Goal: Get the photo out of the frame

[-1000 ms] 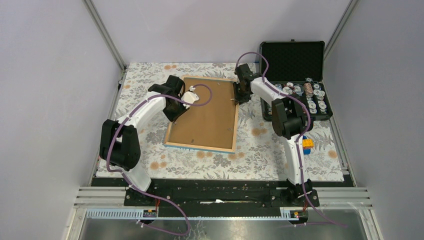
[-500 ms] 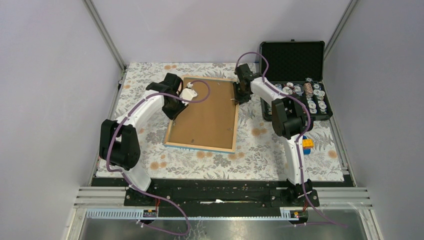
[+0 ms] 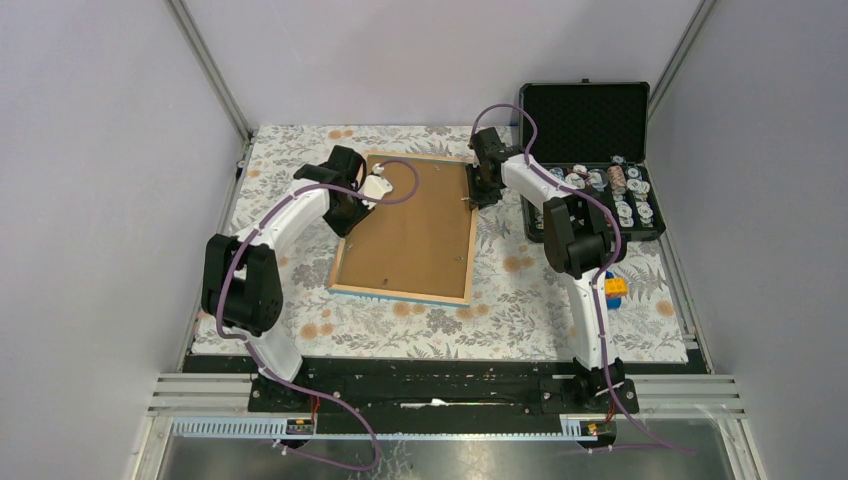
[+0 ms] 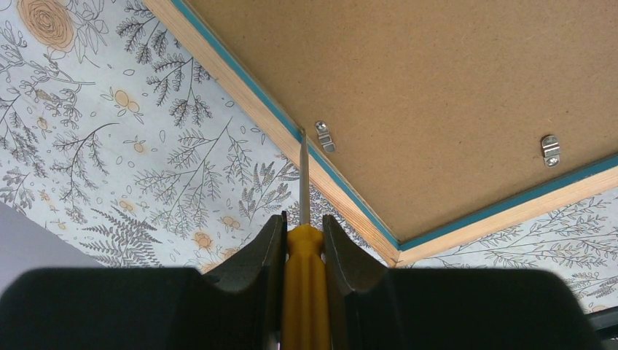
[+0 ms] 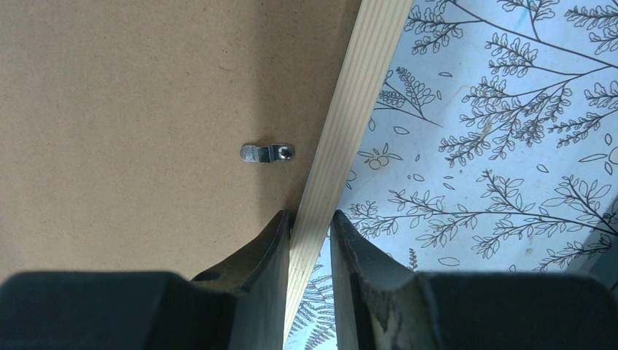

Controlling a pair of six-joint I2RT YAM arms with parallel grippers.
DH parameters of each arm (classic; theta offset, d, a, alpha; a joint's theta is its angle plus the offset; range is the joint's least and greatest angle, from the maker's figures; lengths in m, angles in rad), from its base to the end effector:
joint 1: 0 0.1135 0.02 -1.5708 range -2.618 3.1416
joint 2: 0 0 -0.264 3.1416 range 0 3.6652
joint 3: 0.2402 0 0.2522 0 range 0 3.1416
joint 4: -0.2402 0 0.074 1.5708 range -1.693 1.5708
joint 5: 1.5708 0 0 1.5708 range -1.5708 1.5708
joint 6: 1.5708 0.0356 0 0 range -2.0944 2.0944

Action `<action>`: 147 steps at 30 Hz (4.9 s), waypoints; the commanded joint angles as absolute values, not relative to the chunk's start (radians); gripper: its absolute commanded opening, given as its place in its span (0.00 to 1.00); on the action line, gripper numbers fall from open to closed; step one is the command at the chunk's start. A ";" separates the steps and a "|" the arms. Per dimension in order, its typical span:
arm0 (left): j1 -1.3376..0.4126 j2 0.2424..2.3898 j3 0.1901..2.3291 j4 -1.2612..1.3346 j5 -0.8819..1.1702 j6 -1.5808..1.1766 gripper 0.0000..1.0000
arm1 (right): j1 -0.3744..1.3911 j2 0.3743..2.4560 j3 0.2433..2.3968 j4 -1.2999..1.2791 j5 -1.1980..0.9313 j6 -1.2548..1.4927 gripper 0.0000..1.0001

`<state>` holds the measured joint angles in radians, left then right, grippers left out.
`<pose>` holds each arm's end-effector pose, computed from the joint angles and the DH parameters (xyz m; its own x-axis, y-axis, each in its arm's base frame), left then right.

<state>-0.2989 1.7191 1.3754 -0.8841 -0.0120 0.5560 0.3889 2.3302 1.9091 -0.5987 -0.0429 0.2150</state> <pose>0.3315 -0.1017 0.2453 -0.6110 0.7405 -0.2797 0.7218 0.6663 0.1871 0.4688 0.1937 0.1662 -0.8555 -0.1202 -0.5037 -0.2222 0.9638 0.1474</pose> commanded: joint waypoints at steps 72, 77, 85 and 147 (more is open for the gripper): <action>-0.261 1.834 1.790 -1.152 0.528 0.239 0.00 | 0.392 1.795 1.521 -0.330 -0.678 -0.255 0.88; -0.261 1.845 1.835 -1.159 0.711 0.216 0.00 | 0.446 1.759 1.489 -0.268 -0.821 -0.293 0.83; -0.263 1.867 1.831 -1.166 0.899 0.160 0.00 | 0.596 1.776 1.502 -0.256 -0.780 -0.422 0.72; -0.141 1.606 1.448 -0.556 0.135 0.018 0.99 | 0.192 1.660 0.891 -0.500 0.081 -0.228 0.29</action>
<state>-0.1535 1.6184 1.4200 -0.6132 0.2516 0.0204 0.1963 1.6207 0.8928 -0.5179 0.0174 -0.2569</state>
